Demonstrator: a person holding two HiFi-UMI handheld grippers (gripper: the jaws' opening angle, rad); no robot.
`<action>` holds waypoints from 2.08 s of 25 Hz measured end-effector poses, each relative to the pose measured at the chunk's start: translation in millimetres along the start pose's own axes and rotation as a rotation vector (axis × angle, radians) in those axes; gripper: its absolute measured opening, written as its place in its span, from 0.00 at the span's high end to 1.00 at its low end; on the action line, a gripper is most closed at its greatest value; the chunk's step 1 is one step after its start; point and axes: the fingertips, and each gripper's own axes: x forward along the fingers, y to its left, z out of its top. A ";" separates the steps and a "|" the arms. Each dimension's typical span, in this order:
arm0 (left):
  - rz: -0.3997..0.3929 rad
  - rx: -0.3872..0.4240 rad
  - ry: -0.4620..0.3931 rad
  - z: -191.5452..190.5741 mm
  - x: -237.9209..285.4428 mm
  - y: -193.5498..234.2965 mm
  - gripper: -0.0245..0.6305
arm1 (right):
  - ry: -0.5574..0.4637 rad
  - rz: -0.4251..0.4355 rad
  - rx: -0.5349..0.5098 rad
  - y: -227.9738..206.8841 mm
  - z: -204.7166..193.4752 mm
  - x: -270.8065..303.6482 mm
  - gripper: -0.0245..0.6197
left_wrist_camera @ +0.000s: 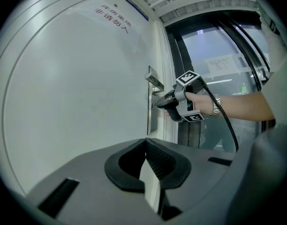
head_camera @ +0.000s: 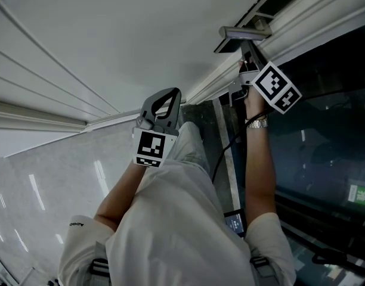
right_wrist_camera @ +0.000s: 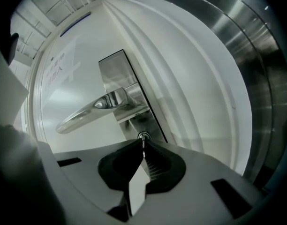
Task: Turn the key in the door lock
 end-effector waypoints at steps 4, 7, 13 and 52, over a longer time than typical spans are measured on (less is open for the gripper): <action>0.001 0.000 0.001 -0.6 -0.2 0.9 0.95 | -0.017 0.029 0.136 -1.3 -0.1 -0.3 0.95; -0.002 0.000 0.001 -1.0 -0.2 0.2 0.95 | -0.025 0.045 0.213 -1.4 -0.4 -0.1 0.95; -0.004 -0.001 0.005 -2.0 -0.5 -0.9 0.95 | -0.028 0.077 0.350 -1.8 -0.1 -0.2 0.95; -0.005 0.001 -0.003 -2.3 -2.4 0.4 0.95 | -0.020 0.151 0.366 6.3 -0.2 -4.3 0.73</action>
